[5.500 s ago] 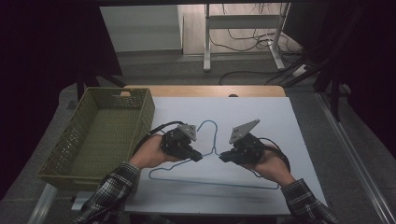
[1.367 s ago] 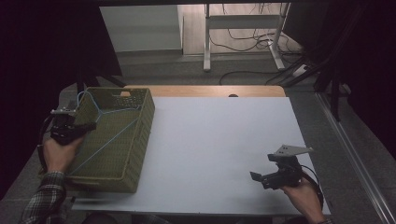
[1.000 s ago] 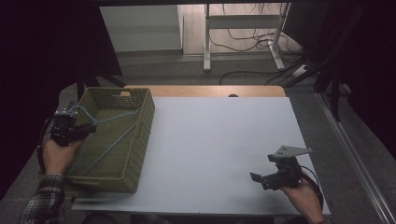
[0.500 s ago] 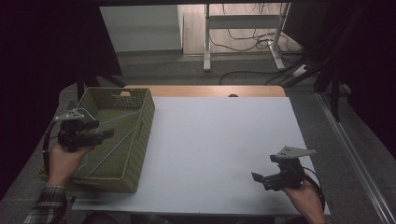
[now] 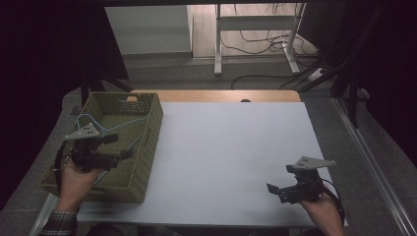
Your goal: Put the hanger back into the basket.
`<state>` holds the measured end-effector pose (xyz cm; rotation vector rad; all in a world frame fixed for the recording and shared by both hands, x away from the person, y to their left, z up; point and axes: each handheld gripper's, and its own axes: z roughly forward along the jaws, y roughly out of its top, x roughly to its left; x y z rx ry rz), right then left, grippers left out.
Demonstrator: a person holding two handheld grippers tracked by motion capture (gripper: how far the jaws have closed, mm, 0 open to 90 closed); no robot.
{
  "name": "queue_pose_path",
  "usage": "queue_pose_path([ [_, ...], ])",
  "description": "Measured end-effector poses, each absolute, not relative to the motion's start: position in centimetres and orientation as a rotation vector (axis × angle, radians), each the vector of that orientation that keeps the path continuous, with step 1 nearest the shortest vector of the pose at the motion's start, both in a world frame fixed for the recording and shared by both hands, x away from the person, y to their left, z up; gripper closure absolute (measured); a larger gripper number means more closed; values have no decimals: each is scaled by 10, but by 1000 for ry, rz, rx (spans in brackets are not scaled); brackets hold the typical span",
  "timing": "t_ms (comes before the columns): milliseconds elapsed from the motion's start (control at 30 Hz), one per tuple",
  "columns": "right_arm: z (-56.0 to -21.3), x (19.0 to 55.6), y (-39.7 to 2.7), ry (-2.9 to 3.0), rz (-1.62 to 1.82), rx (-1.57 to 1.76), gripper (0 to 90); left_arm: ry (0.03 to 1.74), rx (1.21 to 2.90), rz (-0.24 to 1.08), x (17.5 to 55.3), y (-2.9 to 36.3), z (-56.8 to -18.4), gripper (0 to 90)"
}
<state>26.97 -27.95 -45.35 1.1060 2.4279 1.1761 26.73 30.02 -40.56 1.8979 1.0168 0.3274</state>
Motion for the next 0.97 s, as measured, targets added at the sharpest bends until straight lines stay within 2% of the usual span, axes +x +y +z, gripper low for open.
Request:
queue_pose_path([
  [333, -457, 266, -280, 2439, 1160, 1112, 0, 974, 1936, 351, 242, 275, -427, 34],
  [733, -463, 263, -279, 2454, 1110, 1091, 0, 1018, 1980, 360, 227, 267, -459, 22],
  [967, -464, 263, -280, 2452, 1091, 1082, 0, 1018, 2005, 384, 228, 268, -460, 22],
])
